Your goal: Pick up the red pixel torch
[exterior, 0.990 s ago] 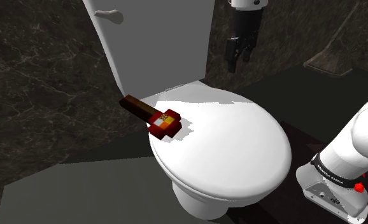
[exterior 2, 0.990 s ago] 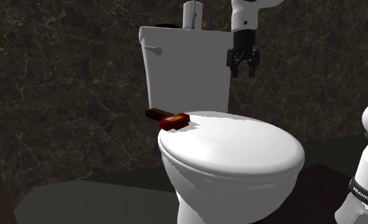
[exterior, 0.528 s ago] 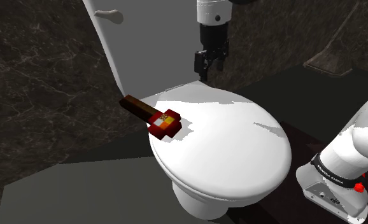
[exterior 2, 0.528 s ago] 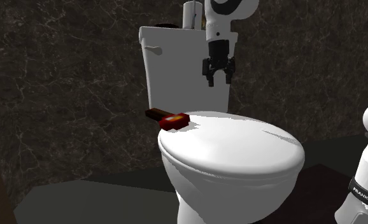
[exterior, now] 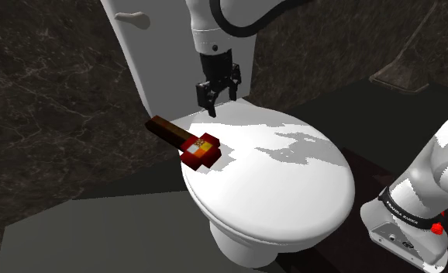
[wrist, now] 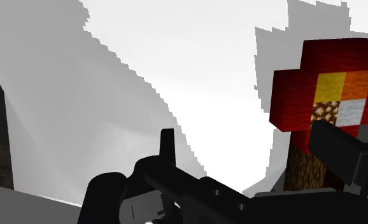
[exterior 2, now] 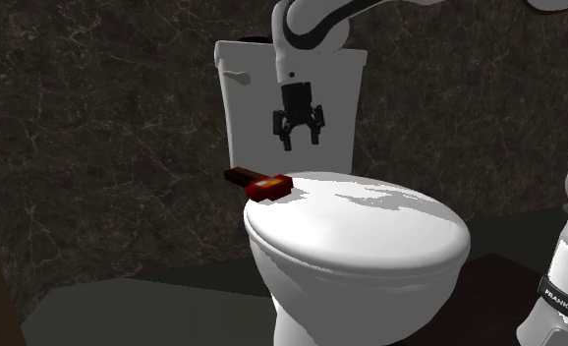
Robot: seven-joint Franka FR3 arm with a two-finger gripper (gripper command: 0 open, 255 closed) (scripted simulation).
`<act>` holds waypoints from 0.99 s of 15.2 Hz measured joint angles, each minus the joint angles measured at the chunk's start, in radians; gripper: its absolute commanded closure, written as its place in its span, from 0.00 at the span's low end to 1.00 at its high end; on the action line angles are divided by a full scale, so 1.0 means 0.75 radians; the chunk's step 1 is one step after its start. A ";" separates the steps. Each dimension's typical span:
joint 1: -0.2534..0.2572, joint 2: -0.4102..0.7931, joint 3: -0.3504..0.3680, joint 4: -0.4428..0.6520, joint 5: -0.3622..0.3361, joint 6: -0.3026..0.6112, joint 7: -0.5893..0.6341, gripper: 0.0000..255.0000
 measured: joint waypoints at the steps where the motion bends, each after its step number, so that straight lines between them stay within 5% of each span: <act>1: 0.018 0.055 0.007 0.043 -0.030 0.000 0.027 0.00; 12: 0.340 0.741 -0.035 0.817 -0.335 -0.197 0.182 0.00; 15: 0.360 0.783 -0.042 0.839 -0.350 -0.182 0.193 0.00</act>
